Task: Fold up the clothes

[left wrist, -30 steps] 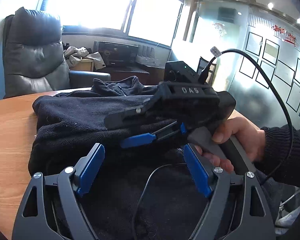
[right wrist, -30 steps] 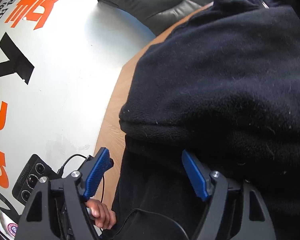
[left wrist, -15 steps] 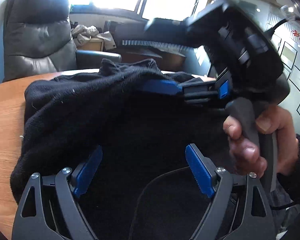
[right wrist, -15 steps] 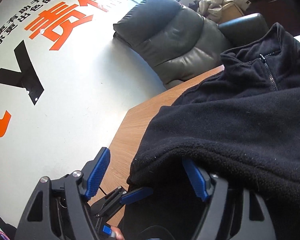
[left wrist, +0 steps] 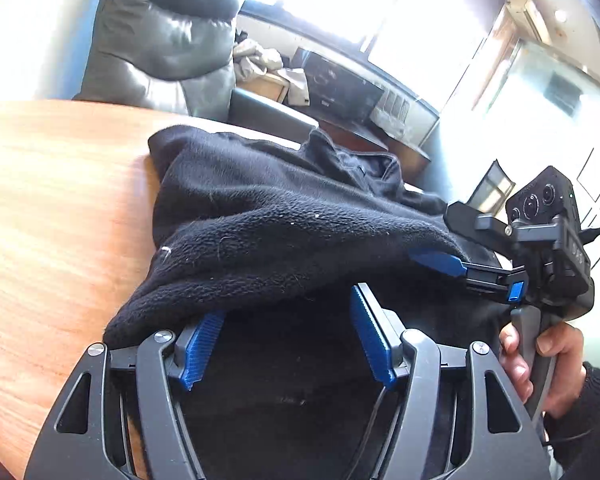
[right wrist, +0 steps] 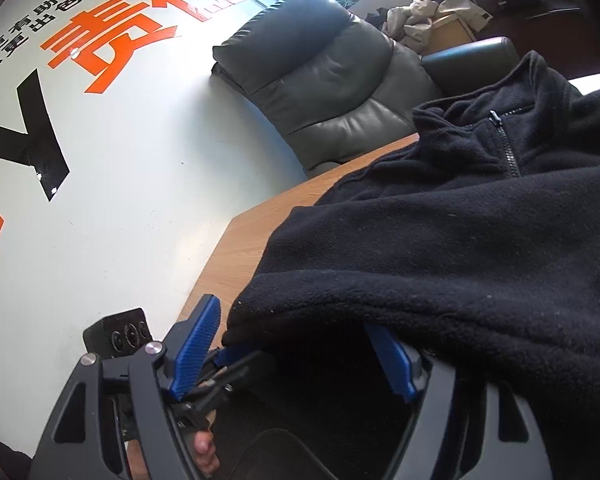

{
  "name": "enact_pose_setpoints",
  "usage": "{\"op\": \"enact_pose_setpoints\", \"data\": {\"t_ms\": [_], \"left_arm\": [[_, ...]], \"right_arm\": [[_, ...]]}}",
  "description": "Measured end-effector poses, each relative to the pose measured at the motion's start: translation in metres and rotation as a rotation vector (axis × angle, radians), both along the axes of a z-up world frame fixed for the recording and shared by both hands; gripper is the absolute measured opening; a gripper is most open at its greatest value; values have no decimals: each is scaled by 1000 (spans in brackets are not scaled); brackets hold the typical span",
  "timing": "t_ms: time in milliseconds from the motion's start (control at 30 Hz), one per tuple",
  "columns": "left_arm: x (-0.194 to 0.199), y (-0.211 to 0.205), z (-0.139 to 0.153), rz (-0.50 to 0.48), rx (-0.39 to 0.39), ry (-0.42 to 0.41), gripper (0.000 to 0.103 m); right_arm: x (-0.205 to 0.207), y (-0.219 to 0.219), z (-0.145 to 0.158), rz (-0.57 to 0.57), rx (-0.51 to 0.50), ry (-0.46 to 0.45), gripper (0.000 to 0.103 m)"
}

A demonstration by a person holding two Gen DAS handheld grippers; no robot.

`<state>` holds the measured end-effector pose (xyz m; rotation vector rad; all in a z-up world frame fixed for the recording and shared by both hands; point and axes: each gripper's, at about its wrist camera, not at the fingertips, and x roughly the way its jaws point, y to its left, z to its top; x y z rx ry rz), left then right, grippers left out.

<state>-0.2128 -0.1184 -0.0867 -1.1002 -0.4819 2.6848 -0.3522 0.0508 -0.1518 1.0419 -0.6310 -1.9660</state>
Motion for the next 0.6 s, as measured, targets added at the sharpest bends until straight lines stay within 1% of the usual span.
{"op": "enact_pose_setpoints", "data": {"t_ms": [33, 100, 133, 200, 233, 267, 300, 333, 367, 400, 433, 500, 533, 567, 600], "left_arm": [[3, -3, 0, 11, -1, 5, 64], [7, 0, 4, 18, -54, 5, 64], [9, 1, 5, 22, -80, 6, 64], [16, 0, 7, 34, -107, 6, 67], [19, -1, 6, 30, -113, -6, 68], [22, -2, 4, 27, -119, -19, 70], [25, -2, 4, 45, -151, -40, 75], [29, -6, 4, 64, -169, -44, 77], [35, -11, 7, 73, -164, -29, 77], [42, -15, 16, 78, -152, 7, 77], [49, -18, 24, 82, -140, 44, 77], [56, -18, 51, 64, -126, 155, 79], [59, -18, 64, 55, -119, 210, 84], [48, -12, 75, 25, -117, 236, 90], [37, -7, 85, -6, -114, 262, 93]], "right_arm": [[2, 3, -3, -7, 18, -5, 79], [8, 9, -10, -18, 59, -11, 79], [12, 13, -12, -24, 91, -6, 79], [23, 19, -13, -34, 172, 18, 79], [28, 24, -14, -47, 213, 20, 79], [32, 30, -16, -62, 251, 14, 77], [37, 36, -17, -78, 290, 8, 76], [41, 42, -16, -102, 316, 9, 73], [46, 49, -12, -137, 372, 23, 73], [50, 54, -8, -165, 452, 31, 73], [53, 59, -5, -169, 501, 18, 73], [63, 67, 11, -134, 502, 20, 73], [67, 69, 23, -116, 505, 45, 74], [70, 69, 36, -103, 511, 88, 75], [68, 68, 50, -105, 505, 128, 78]]}}
